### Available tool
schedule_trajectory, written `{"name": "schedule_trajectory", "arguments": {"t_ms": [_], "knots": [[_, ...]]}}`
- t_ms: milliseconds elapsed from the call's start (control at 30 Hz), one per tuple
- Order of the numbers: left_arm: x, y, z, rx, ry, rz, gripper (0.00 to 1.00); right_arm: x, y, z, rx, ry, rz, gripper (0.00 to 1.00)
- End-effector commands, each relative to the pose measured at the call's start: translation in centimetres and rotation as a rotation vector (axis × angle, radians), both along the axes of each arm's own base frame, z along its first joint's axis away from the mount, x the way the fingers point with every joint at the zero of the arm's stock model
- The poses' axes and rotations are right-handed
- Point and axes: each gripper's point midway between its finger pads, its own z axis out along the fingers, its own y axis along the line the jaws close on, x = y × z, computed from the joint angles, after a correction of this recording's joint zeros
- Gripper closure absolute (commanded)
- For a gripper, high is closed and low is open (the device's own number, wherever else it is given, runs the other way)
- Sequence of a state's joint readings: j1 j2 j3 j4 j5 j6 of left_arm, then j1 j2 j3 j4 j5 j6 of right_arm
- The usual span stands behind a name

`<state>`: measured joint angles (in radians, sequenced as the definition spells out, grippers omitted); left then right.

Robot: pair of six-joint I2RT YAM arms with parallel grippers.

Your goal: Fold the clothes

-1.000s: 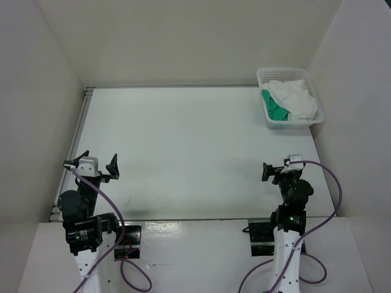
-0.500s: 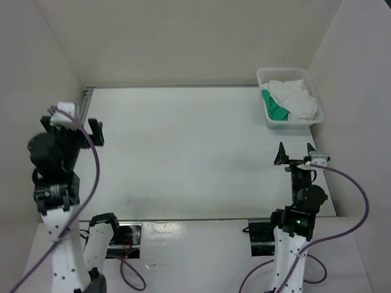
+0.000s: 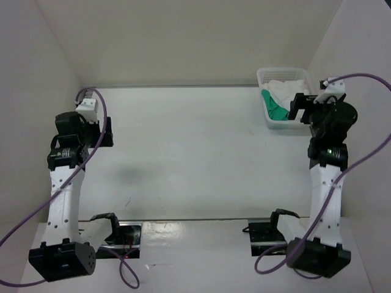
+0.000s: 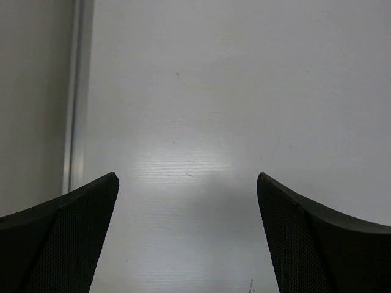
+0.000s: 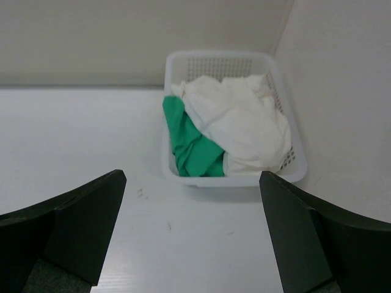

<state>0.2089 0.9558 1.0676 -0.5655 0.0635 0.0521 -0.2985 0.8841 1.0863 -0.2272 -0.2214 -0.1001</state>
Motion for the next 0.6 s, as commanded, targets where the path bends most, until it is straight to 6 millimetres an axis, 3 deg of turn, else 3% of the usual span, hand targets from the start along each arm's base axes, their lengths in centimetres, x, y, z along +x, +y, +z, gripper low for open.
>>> {"name": "schedule_trajectory", "arguments": {"t_ms": [0,33,67,100,133,167,200,233,267,367,400,433,500,567], "knots": [[2.4,-0.7,-0.4,-0.031,-0.03,-0.012,0.0,3.3,-1.0,-3.4,-0.034,0.194,0.011,0.01],[3.2,-1.1,-2.2,-0.042,0.029,-0.026,0.0,4.4,-0.6,-4.4,-0.039,0.234,0.028,0.01],[3.8,-1.3,-2.6,-0.045,0.046,-0.036,0.0,5.4,-0.8,-4.7,-0.036,0.26,0.02,0.01],[4.1,-1.3,-3.2,-0.049,0.073,-0.036,0.0,7.1,-1.4,-7.3,-0.018,0.339,0.015,0.01],[4.6,-1.2,-4.7,-0.049,0.126,-0.041,0.0,8.1,-1.2,-8.3,-0.023,0.374,0.03,0.01],[5.2,-1.2,-4.8,-0.042,0.136,-0.04,0.0,9.2,-1.5,-7.8,-0.031,0.379,0.032,0.01],[5.2,-1.3,-5.8,-0.034,0.172,-0.036,0.0,10.8,-1.9,-11.1,-0.006,0.479,0.039,0.01],[5.7,-1.3,-6.7,-0.027,0.203,-0.03,0.0,11.7,-2.1,-12.0,0.002,0.511,0.04,0.01],[5.8,-1.2,-7.1,-0.021,0.218,-0.012,0.0,12.8,-2.8,-11.2,0.002,0.501,0.031,0.01],[6.0,-1.4,-7.9,0.006,0.242,-0.005,0.0,15.6,-3.8,-13.6,0.023,0.556,0.036,0.01],[5.8,-2.0,-8.3,0.011,0.255,-0.032,0.0,16.4,-4.5,-15.2,0.022,0.591,0.009,0.01],[5.5,-2.2,-8.9,0.004,0.273,-0.039,0.0,17.2,-5.2,-14.7,0.002,0.574,-0.009,0.01],[5.4,-2.6,-8.5,-0.008,0.261,-0.056,0.0,18.3,-6.1,-16.4,-0.014,0.603,-0.033,0.01],[5.1,-2.8,-8.1,-0.014,0.245,-0.066,0.0,19.6,-6.6,-16.3,-0.031,0.582,-0.044,0.01]]}}
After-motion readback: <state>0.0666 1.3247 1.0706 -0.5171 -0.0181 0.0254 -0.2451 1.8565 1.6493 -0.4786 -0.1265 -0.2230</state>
